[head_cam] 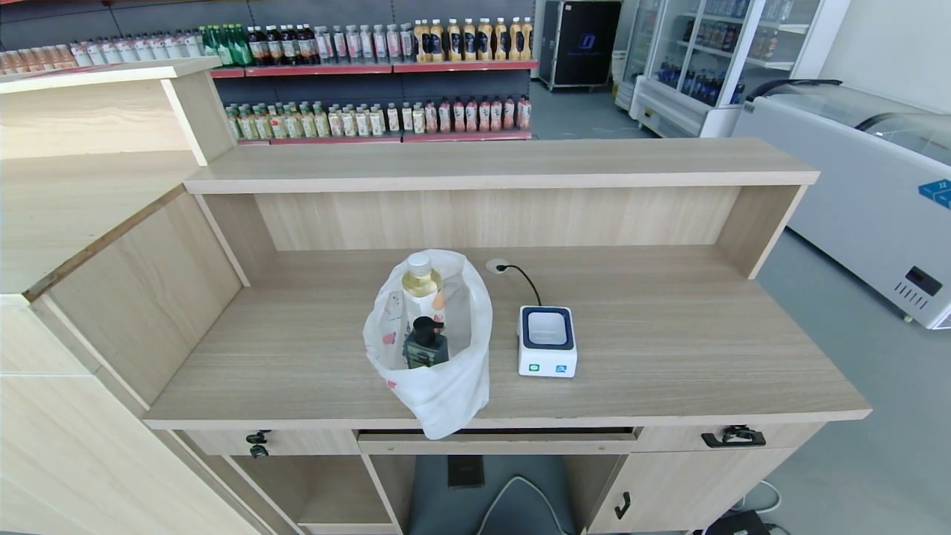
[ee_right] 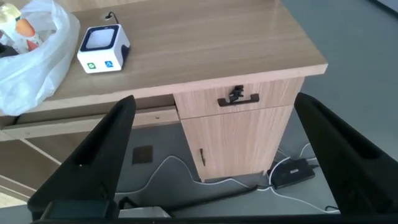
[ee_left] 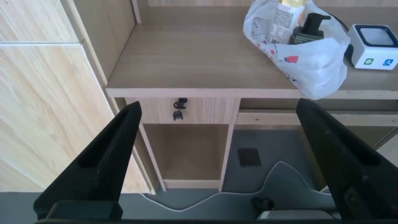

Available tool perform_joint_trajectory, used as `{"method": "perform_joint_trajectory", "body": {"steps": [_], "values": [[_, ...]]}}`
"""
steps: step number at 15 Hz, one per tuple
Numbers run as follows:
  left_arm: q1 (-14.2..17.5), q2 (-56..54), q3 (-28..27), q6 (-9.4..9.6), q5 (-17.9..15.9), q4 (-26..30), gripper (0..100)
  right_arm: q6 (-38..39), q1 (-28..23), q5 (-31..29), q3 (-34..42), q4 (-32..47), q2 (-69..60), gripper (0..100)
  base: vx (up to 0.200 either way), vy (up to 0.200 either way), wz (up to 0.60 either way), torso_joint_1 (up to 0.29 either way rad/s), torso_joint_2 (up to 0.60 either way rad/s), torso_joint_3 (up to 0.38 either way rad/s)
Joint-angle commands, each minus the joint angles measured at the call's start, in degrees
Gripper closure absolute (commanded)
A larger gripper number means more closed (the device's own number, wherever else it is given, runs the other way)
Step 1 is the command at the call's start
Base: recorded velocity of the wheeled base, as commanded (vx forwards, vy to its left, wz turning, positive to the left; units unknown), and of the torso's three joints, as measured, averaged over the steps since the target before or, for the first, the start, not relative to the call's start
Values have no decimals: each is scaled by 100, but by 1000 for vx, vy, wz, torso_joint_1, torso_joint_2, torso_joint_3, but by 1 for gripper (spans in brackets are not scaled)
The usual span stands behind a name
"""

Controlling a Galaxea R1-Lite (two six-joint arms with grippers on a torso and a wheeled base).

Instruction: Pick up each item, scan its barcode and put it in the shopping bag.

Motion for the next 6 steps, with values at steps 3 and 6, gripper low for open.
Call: {"method": "perform_joint_trajectory", "body": {"steps": [3,6], "values": [[0,-2,0,0,0,-1,0,1,2,1,0,-1,-7,0,0,0,0,0,0,0],[0,-2,0,0,0,-1,0,1,2,1,0,-1,-7,0,0,0,0,0,0,0]]}}
